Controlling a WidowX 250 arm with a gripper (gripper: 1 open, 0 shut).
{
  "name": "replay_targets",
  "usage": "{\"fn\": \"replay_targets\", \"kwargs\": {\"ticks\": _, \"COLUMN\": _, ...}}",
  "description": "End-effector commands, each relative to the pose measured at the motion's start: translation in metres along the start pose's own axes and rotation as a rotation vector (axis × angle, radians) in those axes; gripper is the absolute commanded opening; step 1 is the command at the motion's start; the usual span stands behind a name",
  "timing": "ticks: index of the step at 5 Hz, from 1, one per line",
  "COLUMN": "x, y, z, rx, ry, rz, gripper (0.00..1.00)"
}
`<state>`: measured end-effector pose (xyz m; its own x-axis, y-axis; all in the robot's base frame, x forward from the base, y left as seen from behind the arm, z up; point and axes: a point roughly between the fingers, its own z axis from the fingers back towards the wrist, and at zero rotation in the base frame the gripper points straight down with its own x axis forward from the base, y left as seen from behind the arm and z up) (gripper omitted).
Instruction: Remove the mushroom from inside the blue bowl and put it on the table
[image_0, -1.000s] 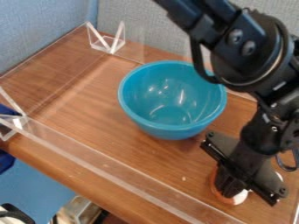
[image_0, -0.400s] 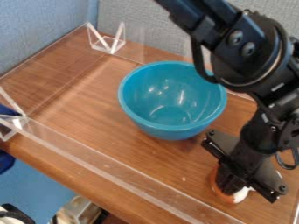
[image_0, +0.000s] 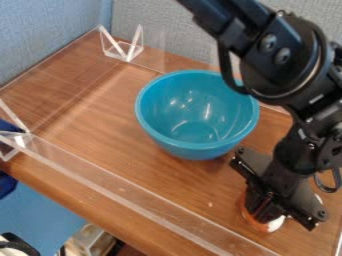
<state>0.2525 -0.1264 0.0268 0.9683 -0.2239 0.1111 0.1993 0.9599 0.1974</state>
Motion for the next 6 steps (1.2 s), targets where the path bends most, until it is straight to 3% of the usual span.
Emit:
{"fn": "replay_targets", "kwargs": {"ticks": 1, "x": -0.014, "y": 0.024, "z": -0.032, "rx": 0.043, "ry": 0.104, "rz": 0.083, "gripper": 1.0}}
{"fn": "replay_targets", "kwargs": {"ticks": 6, "x": -0.024, "y": 0.035, "z": -0.012, "rx": 0.078, "ry": 0.128, "rz": 0.143, "gripper": 1.0}}
